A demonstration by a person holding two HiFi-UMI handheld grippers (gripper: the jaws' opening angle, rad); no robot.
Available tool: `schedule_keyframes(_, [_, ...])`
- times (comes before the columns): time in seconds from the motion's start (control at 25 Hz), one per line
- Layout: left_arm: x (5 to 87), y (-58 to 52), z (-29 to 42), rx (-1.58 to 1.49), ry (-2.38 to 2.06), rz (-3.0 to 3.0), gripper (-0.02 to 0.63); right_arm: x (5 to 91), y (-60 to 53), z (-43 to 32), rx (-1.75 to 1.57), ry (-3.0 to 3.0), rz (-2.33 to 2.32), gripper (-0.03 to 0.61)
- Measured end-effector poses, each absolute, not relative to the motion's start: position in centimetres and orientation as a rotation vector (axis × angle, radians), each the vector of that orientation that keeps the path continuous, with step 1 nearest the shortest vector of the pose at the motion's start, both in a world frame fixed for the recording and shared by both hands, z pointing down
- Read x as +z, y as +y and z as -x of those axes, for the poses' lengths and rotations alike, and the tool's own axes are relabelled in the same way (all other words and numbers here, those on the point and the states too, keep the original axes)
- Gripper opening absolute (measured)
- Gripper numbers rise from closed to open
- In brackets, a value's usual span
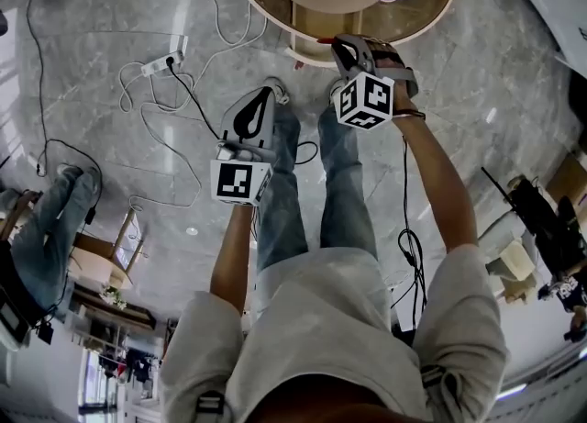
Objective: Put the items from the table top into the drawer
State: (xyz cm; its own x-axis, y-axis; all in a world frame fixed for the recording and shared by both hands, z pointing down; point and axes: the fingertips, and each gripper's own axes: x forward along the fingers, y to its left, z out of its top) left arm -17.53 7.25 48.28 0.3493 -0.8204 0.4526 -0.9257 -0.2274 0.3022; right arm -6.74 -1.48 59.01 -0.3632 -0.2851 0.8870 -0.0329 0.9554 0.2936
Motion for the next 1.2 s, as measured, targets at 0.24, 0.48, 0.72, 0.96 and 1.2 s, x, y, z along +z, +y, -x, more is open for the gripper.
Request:
schedule_keyframes(0.24, [48.3, 7.0, 15.1, 0.284, -1.483, -2.125, 0.015, 56.4, 0.9, 5.9, -0.193, -2.071, -0.363, 0.067])
schedule_keyframes(0.48, [48.6, 6.5, 12.3, 0.308, -1.442, -2.143, 0.015, 55.0, 3.0, 3.9, -0.055, -2.175, -0.497, 0.067])
schedule_keyframes(0.72, [51.0, 6.7, 9.3, 0.336, -1.402, -2.143, 0.015, 57.0, 4.8, 1.6, 0.064, -2.180, -0.535, 0.067])
schedule_keyframes(0.96, [53.7, 7.0, 7.5, 0.341, -1.389, -2.118, 0.015, 62.2, 5.4, -0.4, 0.127, -2.139, -0.507, 0.067])
schedule_keyframes(1.2, [57.4, 7.2, 8.2, 0.336, -1.429, -2.060, 0.015, 68.9, 5.6, -1.2, 0.131, -2.077, -0.435, 0.067])
